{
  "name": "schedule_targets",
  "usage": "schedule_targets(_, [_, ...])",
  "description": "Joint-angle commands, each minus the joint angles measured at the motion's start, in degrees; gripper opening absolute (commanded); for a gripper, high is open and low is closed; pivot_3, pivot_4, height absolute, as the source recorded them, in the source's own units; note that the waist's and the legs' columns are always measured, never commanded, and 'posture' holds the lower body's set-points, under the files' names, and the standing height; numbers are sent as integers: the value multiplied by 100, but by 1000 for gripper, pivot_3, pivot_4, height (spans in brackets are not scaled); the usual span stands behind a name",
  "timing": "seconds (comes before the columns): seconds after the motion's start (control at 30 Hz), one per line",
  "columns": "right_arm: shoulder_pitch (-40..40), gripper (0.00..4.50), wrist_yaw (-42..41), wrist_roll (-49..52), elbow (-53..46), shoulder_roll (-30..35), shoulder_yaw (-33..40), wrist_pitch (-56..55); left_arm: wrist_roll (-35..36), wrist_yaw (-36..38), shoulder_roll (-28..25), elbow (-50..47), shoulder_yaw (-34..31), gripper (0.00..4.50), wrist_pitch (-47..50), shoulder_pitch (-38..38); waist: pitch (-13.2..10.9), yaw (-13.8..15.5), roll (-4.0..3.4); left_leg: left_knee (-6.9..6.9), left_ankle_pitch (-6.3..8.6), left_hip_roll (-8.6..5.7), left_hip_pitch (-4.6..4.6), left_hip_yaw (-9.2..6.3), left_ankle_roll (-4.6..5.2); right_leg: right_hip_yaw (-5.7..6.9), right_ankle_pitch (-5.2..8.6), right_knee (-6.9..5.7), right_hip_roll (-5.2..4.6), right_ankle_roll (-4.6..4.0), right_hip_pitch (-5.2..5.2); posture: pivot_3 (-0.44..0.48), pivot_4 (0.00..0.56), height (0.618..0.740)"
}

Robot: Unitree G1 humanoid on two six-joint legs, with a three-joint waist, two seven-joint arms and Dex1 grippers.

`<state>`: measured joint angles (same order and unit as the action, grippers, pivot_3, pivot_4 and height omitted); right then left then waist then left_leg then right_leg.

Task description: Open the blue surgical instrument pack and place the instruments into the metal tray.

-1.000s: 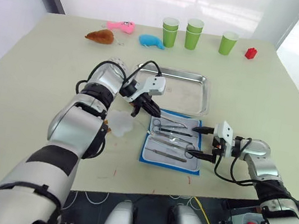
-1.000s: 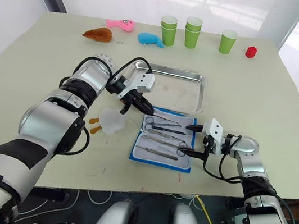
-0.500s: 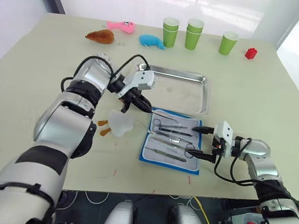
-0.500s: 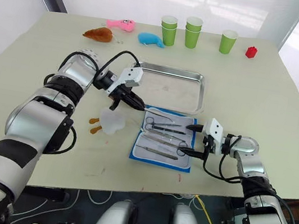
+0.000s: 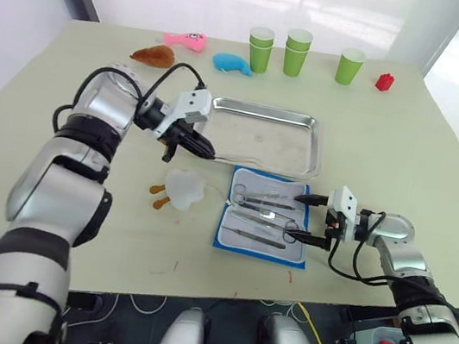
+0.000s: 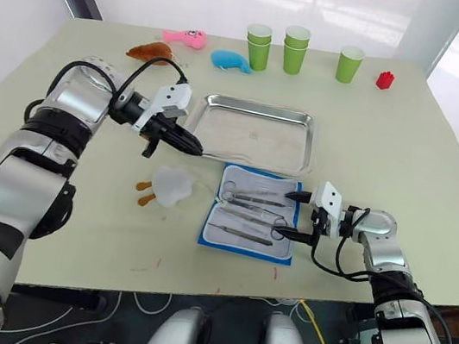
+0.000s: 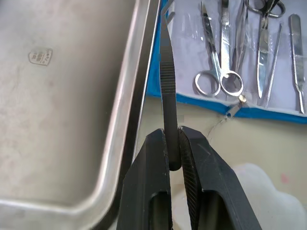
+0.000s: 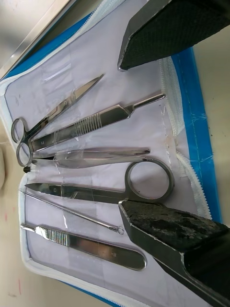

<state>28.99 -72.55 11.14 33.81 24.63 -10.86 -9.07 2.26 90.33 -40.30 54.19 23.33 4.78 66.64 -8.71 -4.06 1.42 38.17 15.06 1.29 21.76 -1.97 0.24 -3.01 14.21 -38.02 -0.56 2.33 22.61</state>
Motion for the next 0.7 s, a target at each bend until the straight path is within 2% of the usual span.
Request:
schedule_targets(0.03, [-312,4500,89,-653,563,-17,-492,178,640,217,-246,-598,-105,62,549,-4,0,4,2,0,0,0,0,1,0,0,0,0,-1,0,0,0,150,740])
schedule_targets(0.1, [-307,4500,86,-657,578,-22,-496,168,806,217,-222,-706,-375,62,882,-51,1,4,2,0,0,0,0,1,0,0,0,1,-2,0,-1,0,150,740])
schedule_targets(0.2, [-309,4500,84,-659,586,-28,-499,156,1014,-315,-47,-872,-934,62,1250,-181,1,1,1,0,0,0,-3,2,0,-1,1,0,0,0,-1,0,150,740])
schedule_targets(0.5, [-335,4500,65,-650,586,-12,-490,126,964,-3114,722,-1589,-2100,62,1932,-705,3,9,5,1,0,2,-5,-9,0,-3,-1,-2,-3,-2,-1,0,150,740])
schedule_targets(0.7, [-334,4500,71,-656,600,-9,-489,110,359,-5012,1172,-1679,-2104,62,2652,-785,5,10,7,0,0,0,-7,-15,0,-3,-2,-3,-5,-1,-2,0,150,740])
